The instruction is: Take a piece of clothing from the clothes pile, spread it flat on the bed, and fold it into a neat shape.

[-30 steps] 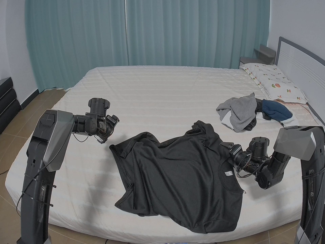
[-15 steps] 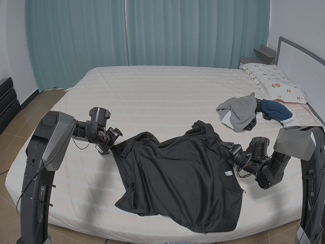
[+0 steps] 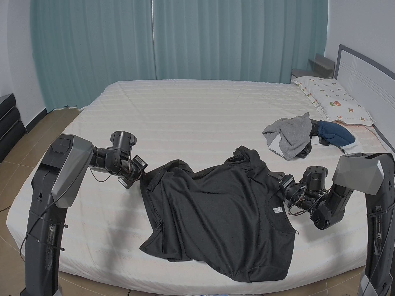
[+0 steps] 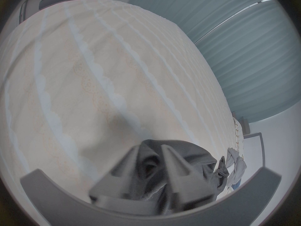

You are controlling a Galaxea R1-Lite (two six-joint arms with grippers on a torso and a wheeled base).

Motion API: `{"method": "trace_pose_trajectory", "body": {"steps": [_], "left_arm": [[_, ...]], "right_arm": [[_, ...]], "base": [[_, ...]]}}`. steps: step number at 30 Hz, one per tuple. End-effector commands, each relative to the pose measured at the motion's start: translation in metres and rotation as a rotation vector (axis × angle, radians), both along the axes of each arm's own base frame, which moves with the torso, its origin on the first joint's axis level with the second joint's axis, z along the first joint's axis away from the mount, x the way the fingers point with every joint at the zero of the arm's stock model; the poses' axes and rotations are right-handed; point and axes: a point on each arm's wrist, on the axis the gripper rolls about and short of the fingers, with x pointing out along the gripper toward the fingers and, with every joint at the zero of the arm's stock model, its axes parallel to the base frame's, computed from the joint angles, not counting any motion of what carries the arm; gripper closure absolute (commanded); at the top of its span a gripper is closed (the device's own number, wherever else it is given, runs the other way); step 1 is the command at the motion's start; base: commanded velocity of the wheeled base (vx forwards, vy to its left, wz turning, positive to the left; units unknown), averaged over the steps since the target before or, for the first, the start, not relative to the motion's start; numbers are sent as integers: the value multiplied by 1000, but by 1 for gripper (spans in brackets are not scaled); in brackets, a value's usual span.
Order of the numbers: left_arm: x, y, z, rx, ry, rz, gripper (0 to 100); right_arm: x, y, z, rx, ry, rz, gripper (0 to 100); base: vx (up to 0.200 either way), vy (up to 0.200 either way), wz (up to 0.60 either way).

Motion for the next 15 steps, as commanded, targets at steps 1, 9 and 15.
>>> {"method": "trace_pose_trajectory", "body": {"steps": [1, 9, 15], "left_arm": [[1, 6, 15, -1, -34, 16, 100], [6, 26, 43, 23, -136, 102, 100], [4, 30, 49, 31, -144, 104, 100]], "right_arm": [[2, -3, 1, -3, -6, -10, 0], [13, -17, 10, -73, -71, -26, 0], [31, -8, -2, -137, -64, 16, 0]], "base": [[0, 0, 0], [0, 0, 0], [0, 0, 0]]}}
